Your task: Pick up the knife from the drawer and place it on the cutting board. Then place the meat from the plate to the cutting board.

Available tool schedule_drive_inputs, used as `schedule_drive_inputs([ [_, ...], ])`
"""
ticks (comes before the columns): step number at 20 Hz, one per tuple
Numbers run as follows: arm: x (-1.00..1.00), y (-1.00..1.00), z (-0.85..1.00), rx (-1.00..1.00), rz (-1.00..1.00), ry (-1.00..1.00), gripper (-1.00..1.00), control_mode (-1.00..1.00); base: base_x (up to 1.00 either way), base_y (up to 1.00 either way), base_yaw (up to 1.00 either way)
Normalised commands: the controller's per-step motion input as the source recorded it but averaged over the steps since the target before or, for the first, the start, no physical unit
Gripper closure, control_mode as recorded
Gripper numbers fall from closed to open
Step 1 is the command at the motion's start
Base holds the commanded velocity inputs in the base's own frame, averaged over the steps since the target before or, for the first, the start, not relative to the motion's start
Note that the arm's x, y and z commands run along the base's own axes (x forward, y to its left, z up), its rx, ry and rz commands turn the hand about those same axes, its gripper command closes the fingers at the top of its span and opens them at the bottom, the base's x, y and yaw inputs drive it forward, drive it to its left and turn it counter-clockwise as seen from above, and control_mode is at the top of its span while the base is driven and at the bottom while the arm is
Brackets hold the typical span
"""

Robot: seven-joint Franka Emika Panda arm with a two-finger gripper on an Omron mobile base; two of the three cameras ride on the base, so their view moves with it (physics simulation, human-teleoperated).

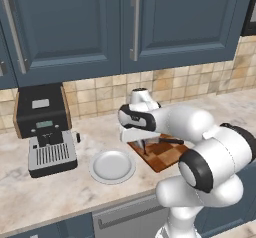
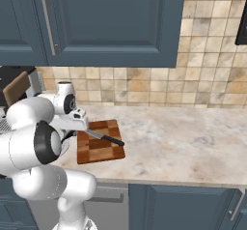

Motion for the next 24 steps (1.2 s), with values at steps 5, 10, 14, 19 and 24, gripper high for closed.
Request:
schedule_drive_inputs([
  [5, -0.01, -0.27, 0.00, -0.02, 0.37, 0.00, 1.00, -1.00, 0.00, 0.00, 0.00],
  [10, -0.09, -0.38, 0.00, 0.10, 0.36, -0.04, 1.00, -1.00, 0.00, 0.00, 0.00],
  [14, 0.00, -0.30, 0.00, 0.13, 0.40, 0.00, 1.00, -1.00, 0.00, 0.00, 0.00],
  [19, 0.00, -0.15, 0.00, 0.02, 0.41, -0.01, 1.00, -1.00, 0.00, 0.00, 0.00],
  [24, 0.00, -0.01, 0.00, 0.00, 0.38, 0.00, 1.00, -1.00, 0.00, 0.00, 0.00],
])
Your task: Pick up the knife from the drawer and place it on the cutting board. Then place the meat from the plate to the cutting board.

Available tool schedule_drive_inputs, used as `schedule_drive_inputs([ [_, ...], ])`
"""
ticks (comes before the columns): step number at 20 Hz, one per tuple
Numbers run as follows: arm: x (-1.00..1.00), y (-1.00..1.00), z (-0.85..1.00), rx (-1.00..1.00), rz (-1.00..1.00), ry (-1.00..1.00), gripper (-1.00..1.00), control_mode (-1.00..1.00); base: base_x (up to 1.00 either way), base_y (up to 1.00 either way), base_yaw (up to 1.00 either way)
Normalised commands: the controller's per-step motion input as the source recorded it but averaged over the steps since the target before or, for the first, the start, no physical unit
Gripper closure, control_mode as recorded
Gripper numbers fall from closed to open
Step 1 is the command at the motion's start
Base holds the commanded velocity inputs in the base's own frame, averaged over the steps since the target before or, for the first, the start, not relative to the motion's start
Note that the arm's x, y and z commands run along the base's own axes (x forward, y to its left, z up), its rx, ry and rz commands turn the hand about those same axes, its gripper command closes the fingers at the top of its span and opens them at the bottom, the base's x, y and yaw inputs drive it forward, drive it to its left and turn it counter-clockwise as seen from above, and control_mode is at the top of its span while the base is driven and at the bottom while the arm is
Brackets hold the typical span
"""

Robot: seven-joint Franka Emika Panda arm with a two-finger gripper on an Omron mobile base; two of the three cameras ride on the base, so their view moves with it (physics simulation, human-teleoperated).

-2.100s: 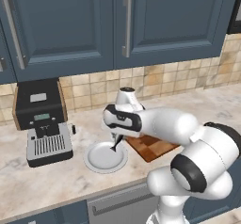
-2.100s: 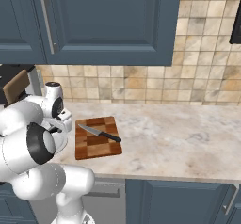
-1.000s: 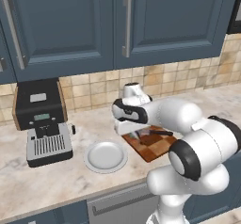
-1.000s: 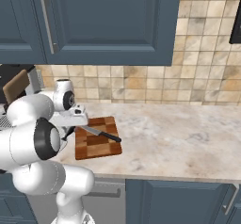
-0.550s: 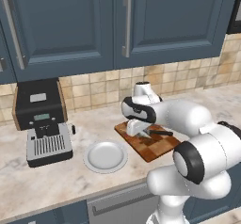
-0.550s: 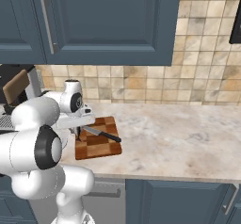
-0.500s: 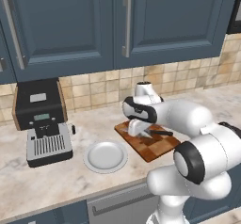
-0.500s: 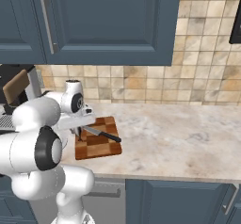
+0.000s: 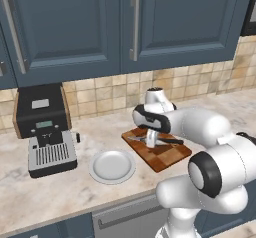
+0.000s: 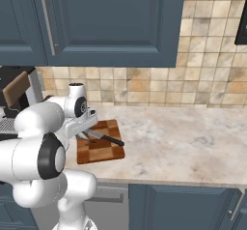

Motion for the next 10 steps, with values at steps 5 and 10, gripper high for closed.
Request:
schedule_drive_inputs([
  [5, 0.00, 0.00, 0.00, -0.02, 0.18, 0.00, 1.00, -1.00, 0.00, 0.00, 0.00],
  [10, -0.04, -0.23, -0.23, 0.00, 0.13, 0.02, 1.00, -1.00, 0.00, 0.00, 0.00],
])
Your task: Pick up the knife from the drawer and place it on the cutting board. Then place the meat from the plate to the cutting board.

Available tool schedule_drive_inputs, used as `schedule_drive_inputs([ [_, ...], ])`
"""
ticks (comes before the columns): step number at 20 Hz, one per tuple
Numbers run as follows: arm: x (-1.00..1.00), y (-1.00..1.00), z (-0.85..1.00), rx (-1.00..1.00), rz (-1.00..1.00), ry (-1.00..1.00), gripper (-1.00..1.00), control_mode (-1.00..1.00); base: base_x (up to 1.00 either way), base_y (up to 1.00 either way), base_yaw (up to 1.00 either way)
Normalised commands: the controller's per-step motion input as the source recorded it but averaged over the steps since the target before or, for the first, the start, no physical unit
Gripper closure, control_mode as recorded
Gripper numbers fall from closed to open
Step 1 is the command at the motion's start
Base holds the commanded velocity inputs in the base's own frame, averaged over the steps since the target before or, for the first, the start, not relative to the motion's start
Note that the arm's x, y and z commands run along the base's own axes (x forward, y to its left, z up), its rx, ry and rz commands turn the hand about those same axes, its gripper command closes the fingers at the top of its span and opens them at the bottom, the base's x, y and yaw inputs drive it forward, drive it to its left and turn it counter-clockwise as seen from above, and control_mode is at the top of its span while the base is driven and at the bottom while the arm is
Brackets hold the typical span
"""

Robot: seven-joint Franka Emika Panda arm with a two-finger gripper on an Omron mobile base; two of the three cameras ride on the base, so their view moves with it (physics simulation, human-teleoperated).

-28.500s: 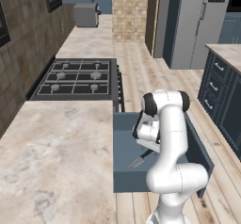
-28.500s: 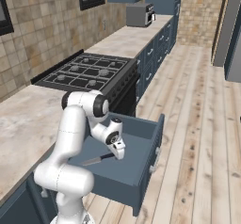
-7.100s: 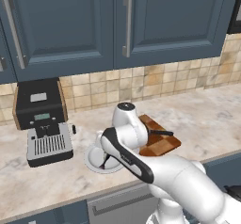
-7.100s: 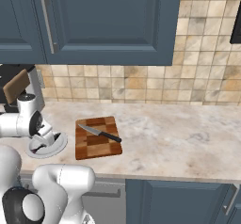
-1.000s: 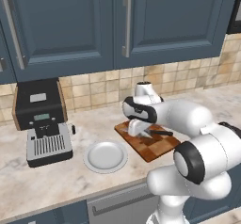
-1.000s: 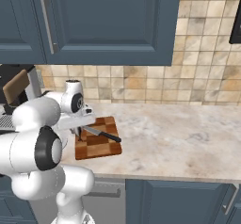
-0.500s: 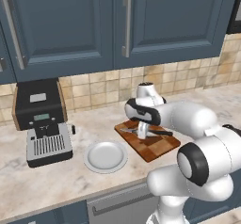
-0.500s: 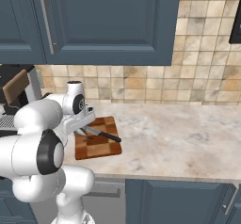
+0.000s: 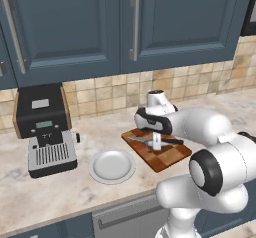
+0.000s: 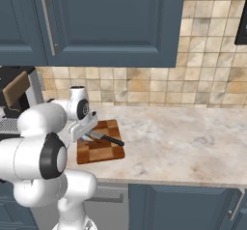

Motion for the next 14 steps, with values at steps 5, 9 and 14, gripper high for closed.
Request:
schedule_drive_inputs([
  [5, 0.00, 0.00, -0.16, 0.02, 0.06, 0.00, 1.00, -1.00, 0.00, 0.00, 0.00],
  [9, 0.00, 0.00, -0.26, 0.07, 0.07, 0.00, 1.00, -1.00, 0.00, 0.00, 0.00],
  [14, 0.00, -0.09, -0.19, 0.03, 0.02, 0.00, 1.00, -1.00, 0.00, 0.00, 0.00],
])
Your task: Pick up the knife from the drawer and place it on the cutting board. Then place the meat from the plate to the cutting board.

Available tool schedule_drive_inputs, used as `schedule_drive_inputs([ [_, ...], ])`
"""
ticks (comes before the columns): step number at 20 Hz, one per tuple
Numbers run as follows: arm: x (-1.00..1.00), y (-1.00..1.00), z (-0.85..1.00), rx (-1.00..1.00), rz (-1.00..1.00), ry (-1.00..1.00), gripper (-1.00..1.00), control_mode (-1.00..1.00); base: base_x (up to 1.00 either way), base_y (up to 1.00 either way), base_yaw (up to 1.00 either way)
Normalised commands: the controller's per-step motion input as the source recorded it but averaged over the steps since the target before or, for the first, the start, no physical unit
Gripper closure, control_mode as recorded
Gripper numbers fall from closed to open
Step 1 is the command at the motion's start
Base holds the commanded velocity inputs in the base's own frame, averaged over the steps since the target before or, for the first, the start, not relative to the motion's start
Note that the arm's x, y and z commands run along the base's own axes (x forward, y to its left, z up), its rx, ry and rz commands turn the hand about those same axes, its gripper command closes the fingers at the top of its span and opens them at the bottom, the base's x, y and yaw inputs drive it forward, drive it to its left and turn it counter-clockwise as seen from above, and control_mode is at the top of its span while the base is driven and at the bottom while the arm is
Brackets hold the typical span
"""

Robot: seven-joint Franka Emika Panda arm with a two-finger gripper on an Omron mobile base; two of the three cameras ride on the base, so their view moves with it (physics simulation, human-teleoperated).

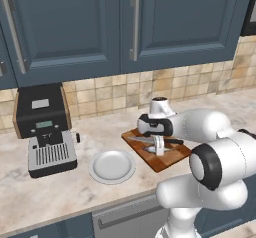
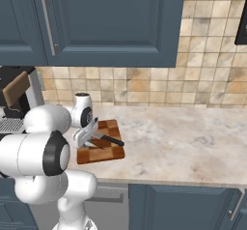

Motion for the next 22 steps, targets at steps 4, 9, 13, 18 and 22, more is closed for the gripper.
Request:
schedule_drive_inputs([
  [4, 0.00, -0.16, -0.16, 0.02, 0.00, 0.00, 1.00, -1.00, 0.00, 0.00, 0.00],
  [9, 0.00, -0.03, -0.27, 0.00, 0.00, -0.04, 1.00, -1.00, 0.00, 0.00, 0.00],
  [13, 0.00, -0.01, -0.26, 0.00, 0.00, -0.05, 1.00, -1.00, 0.00, 0.00, 0.00],
  [18, 0.00, 0.00, -0.25, 0.00, 0.00, -0.06, 1.00, -1.00, 0.00, 0.00, 0.00],
  [22, 0.00, 0.00, -0.24, 0.00, 0.00, -0.06, -1.00, -1.00, 0.00, 0.00, 0.00],
])
